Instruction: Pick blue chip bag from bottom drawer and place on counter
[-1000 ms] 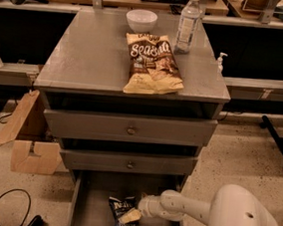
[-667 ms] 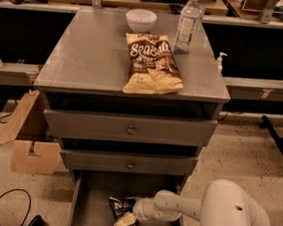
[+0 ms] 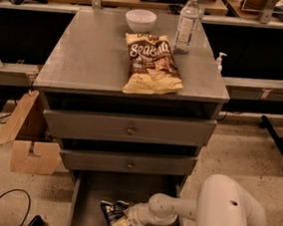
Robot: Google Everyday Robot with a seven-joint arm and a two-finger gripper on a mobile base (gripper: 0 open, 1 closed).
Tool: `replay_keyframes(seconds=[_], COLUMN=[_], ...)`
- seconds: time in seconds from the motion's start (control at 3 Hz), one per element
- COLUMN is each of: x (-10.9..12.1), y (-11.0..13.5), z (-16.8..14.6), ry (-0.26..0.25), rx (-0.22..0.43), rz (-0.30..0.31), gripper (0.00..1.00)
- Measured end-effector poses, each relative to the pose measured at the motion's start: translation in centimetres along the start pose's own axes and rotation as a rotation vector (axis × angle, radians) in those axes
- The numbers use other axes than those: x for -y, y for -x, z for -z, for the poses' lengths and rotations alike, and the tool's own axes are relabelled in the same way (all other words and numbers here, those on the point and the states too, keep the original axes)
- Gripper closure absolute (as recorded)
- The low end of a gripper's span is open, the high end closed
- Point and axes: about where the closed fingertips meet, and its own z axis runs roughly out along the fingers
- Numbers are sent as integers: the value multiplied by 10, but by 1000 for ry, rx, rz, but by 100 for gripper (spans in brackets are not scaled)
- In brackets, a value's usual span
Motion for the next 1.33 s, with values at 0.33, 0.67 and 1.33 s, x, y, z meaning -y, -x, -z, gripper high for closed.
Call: replay_keyframes(seconds=[0.33,0.67,1.33], x=[-2,-4,-15], y=[0,-1,2], z=[-1,-3,24], ry=[3,8,7], rx=[-1,-2,42], rz=[0,0,33], gripper=[71,99,100])
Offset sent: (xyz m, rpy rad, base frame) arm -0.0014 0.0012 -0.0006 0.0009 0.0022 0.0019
